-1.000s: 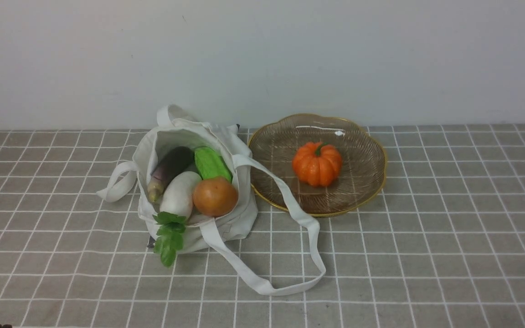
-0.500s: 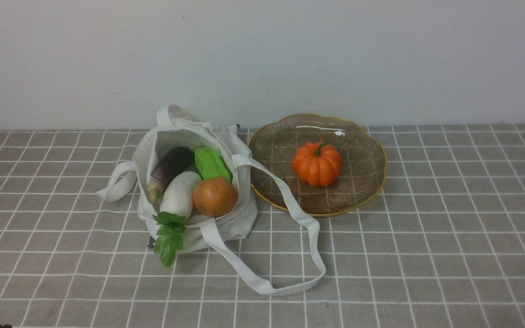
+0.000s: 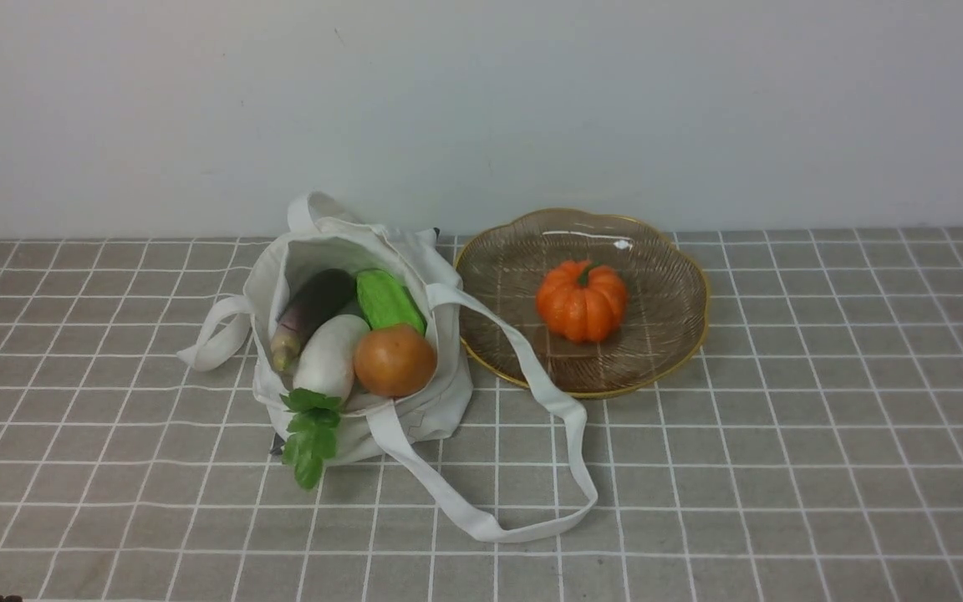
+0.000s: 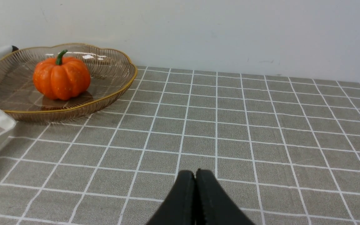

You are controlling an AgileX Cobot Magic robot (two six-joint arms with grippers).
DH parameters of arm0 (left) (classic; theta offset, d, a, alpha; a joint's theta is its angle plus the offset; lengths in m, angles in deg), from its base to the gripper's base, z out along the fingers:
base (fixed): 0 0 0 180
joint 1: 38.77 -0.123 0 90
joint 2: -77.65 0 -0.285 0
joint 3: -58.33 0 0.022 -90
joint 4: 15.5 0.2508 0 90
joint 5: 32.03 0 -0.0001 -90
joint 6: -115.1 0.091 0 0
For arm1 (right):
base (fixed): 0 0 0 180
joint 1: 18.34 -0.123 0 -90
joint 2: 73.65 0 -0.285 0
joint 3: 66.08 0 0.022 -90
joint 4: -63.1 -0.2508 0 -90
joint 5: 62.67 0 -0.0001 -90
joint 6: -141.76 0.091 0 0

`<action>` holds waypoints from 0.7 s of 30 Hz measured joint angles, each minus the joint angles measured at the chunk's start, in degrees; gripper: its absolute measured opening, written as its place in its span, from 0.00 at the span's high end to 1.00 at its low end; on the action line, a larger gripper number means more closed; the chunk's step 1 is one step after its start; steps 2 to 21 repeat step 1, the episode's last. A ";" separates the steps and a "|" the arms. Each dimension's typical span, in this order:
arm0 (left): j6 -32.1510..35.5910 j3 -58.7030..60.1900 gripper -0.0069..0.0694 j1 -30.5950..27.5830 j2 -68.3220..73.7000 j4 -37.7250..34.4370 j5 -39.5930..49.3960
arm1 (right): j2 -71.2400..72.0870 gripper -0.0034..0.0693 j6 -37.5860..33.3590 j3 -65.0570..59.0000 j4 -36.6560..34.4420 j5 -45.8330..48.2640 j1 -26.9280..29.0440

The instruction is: Take vegetables from bag on grey coffee tablecloth place on plate.

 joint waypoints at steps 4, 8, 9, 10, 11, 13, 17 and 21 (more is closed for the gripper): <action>0.00 0.00 0.92 0.00 0.00 0.00 0.00 | 0.00 0.97 0.00 0.00 0.00 0.00 0.00; 0.00 0.00 0.92 0.00 0.00 0.00 0.00 | 0.00 0.97 0.00 0.00 0.00 0.00 0.00; 0.00 0.00 0.92 0.00 0.00 0.00 0.00 | 0.00 0.97 0.00 0.00 0.00 0.00 0.00; 0.00 0.00 0.92 0.00 0.00 0.00 0.00 | 0.00 0.97 0.00 0.00 0.00 0.00 0.00; 0.00 0.00 0.92 0.00 0.00 0.00 0.00 | 0.00 0.97 0.00 0.00 0.00 0.00 0.00; 0.00 0.00 0.92 0.00 0.00 0.00 0.00 | 0.00 0.97 0.00 0.00 0.00 0.00 0.00; 0.00 0.00 0.92 0.00 0.00 0.00 0.00 | 0.00 0.97 0.00 0.00 0.00 0.00 0.00; 0.00 0.00 0.92 0.00 0.00 0.00 0.00 | 0.00 0.97 0.00 0.00 0.00 0.00 0.00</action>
